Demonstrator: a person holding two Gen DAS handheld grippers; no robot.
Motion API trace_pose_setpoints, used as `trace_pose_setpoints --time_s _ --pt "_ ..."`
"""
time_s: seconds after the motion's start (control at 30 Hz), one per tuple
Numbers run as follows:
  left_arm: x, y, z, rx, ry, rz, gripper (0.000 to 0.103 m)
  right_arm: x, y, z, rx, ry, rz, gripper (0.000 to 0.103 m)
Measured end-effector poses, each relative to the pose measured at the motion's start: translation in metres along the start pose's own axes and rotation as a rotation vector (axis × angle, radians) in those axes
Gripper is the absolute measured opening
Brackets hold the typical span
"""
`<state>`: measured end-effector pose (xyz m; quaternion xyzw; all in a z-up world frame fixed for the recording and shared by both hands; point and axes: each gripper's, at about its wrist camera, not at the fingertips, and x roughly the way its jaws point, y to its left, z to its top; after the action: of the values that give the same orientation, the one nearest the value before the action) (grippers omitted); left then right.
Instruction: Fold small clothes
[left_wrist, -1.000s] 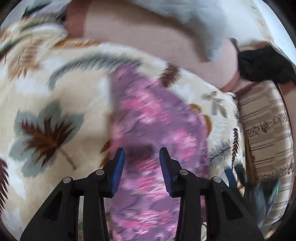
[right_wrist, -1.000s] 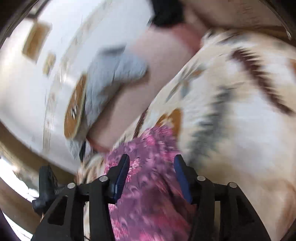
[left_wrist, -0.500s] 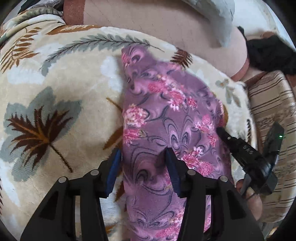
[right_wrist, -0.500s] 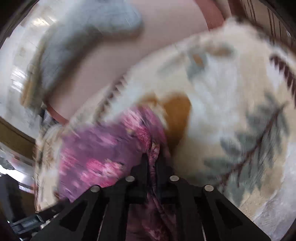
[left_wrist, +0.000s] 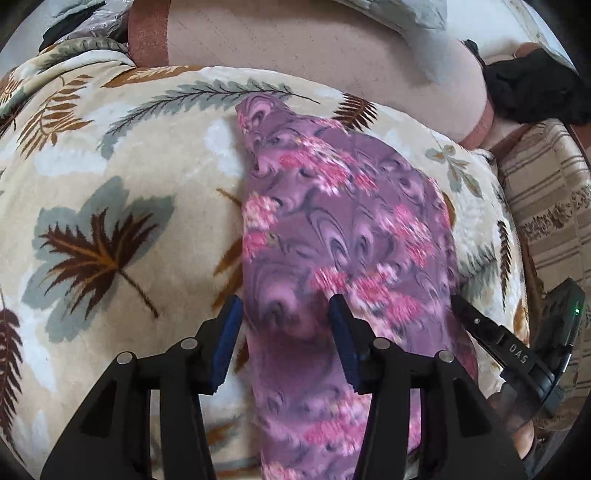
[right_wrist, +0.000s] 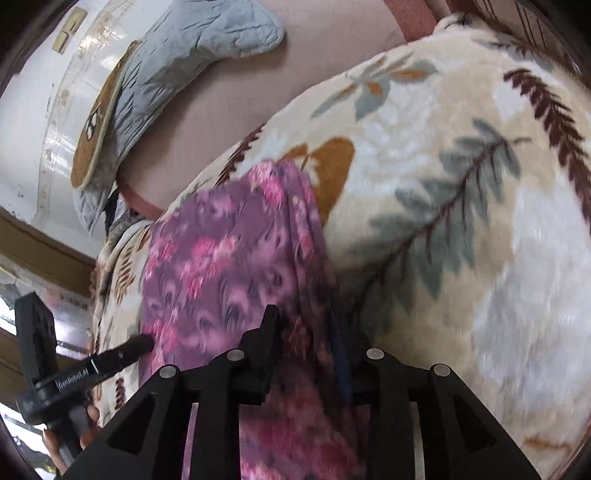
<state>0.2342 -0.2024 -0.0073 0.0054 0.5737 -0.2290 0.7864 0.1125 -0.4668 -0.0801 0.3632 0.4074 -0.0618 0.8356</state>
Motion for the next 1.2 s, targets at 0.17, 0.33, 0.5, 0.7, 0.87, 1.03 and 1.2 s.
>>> trace_pose_setpoints --time_s 0.17,0.33,0.5,0.7,0.87,1.03,1.2 --pt "0.000 0.007 -0.029 0.003 0.025 -0.011 0.052 -0.024 -0.007 -0.007 0.031 -0.063 0.074 0.007" --pt "-0.010 0.021 -0.034 -0.056 0.052 -0.059 0.052 -0.020 -0.019 -0.021 0.011 0.011 -0.050 0.012" --pt "-0.025 0.028 -0.062 -0.039 0.046 -0.088 0.053 -0.051 -0.033 -0.049 0.038 -0.023 0.027 0.049" --pt "-0.002 0.030 -0.096 -0.065 0.134 -0.104 0.053 -0.081 -0.039 -0.057 0.176 -0.105 0.225 0.035" --pt "-0.002 0.026 -0.095 -0.057 0.138 -0.085 0.053 -0.063 -0.027 -0.067 0.067 -0.027 0.045 0.056" --pt "-0.009 0.022 -0.093 -0.060 0.136 -0.098 0.053 -0.076 -0.017 -0.070 0.086 -0.086 0.204 0.007" --pt "0.001 0.028 -0.098 -0.044 0.143 -0.076 0.055 -0.058 -0.042 -0.077 0.141 -0.021 0.081 0.009"
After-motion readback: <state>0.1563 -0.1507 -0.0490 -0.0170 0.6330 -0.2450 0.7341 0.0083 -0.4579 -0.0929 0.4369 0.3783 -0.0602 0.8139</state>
